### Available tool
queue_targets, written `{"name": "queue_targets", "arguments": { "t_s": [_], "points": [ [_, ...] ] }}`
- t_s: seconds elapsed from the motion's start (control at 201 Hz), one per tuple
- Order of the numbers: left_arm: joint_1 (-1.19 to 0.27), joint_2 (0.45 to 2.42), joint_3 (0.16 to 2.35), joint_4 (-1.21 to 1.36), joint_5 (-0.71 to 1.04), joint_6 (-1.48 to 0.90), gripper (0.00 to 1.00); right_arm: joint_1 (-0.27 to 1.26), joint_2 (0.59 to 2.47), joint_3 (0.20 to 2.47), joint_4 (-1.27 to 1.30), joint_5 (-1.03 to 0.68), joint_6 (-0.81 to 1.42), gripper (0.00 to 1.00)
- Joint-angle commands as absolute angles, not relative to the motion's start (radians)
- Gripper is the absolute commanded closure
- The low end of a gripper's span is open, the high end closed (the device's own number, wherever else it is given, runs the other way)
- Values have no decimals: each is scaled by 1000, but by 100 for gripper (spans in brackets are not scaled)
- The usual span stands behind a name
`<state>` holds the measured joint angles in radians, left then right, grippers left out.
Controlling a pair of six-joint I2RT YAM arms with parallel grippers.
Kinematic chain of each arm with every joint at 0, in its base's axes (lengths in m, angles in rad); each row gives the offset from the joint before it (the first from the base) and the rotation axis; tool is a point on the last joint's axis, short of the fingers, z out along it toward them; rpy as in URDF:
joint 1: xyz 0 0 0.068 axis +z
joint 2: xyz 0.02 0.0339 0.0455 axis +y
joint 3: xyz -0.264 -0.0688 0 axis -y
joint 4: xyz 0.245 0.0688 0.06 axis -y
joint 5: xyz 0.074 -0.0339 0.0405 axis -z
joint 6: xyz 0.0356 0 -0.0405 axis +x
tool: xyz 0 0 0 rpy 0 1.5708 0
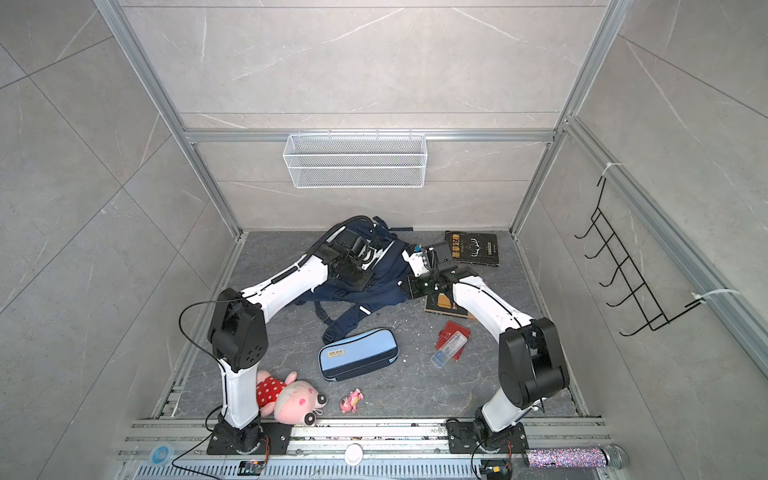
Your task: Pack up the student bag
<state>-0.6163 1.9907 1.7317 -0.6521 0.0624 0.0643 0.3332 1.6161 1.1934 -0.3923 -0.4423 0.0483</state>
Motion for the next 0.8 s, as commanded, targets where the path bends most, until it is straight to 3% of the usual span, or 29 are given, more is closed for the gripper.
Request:
{"name": "queue_targets", "arguments": {
  "t_s": [0.0,0.369,0.797],
  "points": [
    [-569,1943,1799,-579,180,-133,100,343,1583,1199,-398,-502,11,100],
    [-519,2093,2132,-637,437,-568,100,483,1525,1169,-410,-437,-12,100],
    [-509,2079,2088,-435,556,-893,100,645,1643,1190,-168,-360,174,100]
  ]
}}
